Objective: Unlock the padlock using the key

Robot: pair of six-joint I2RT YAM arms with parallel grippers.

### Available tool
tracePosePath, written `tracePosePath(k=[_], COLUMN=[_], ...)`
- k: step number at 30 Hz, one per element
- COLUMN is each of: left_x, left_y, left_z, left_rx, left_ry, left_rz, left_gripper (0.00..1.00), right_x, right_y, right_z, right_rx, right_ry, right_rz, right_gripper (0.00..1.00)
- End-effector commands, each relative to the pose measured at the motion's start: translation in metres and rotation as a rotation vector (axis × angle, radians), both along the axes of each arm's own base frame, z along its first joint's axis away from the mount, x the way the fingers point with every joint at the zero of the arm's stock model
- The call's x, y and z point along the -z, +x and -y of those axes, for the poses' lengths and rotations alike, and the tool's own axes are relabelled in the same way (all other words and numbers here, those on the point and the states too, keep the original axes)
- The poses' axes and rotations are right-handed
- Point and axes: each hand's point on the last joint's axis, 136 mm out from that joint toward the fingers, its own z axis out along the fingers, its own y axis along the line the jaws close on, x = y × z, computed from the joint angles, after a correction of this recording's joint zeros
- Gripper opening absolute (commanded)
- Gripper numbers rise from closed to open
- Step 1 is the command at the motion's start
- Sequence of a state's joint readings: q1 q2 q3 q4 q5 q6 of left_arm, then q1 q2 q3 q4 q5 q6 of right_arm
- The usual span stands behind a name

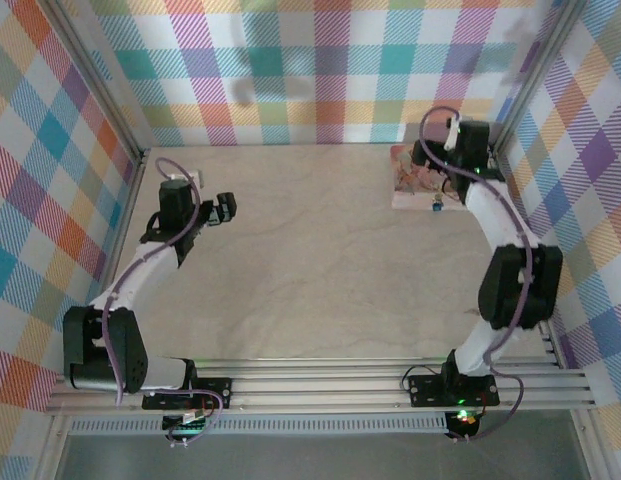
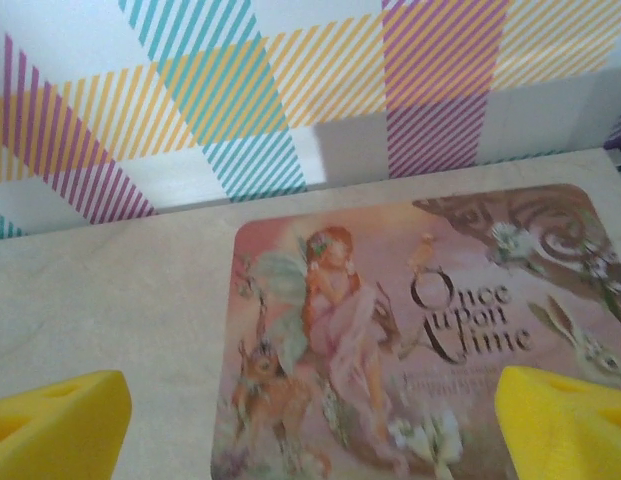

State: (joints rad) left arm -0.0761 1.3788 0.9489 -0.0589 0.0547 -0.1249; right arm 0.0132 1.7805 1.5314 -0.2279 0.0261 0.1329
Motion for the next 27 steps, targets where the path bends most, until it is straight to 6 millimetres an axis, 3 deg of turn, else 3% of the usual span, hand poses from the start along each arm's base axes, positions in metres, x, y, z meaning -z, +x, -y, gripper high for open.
tracePosePath(k=[1,7,12,17,22,27], left_x=[0.035,0.048,0.074,0.088,0.086,0.085], left_y=[-0.019,-0.028,-0.048,-0.056,-0.046,-0.046], left_z=[0.033,0.077,0.087,0.088,0.091,0.092], left_rx=[0.063,0.128,0.108,0.083,0.083,0.084], left_ry=[-0.181,-0.241,-0.25,-0.282,-0.294,-0.29], left_rz=[-0.238,-0.311,-0.424,-0.45,-0.431,-0.463], left_gripper=[0.96,0.93,0.9,0.9,0.9,0.89], right_x=[0.071,0.102,0.126,0.141,0.152,0.149], right_y=[-0.018,0.015,0.016,-0.001,-0.032,-0.06], right_z=[-0.017,-0.053,-0.084,-0.122,-0.169,-0.217], right_rx=[-0.02,-0.099,-0.171,-0.271,-0.381,-0.441], right_ry=[0.029,-0.012,-0.042,-0.045,-0.084,0.009], right_rz=[-0.327,-0.411,-0.496,-0.549,-0.596,-0.612], right_gripper=[0.93,0.93,0.89,0.85,0.82,0.81])
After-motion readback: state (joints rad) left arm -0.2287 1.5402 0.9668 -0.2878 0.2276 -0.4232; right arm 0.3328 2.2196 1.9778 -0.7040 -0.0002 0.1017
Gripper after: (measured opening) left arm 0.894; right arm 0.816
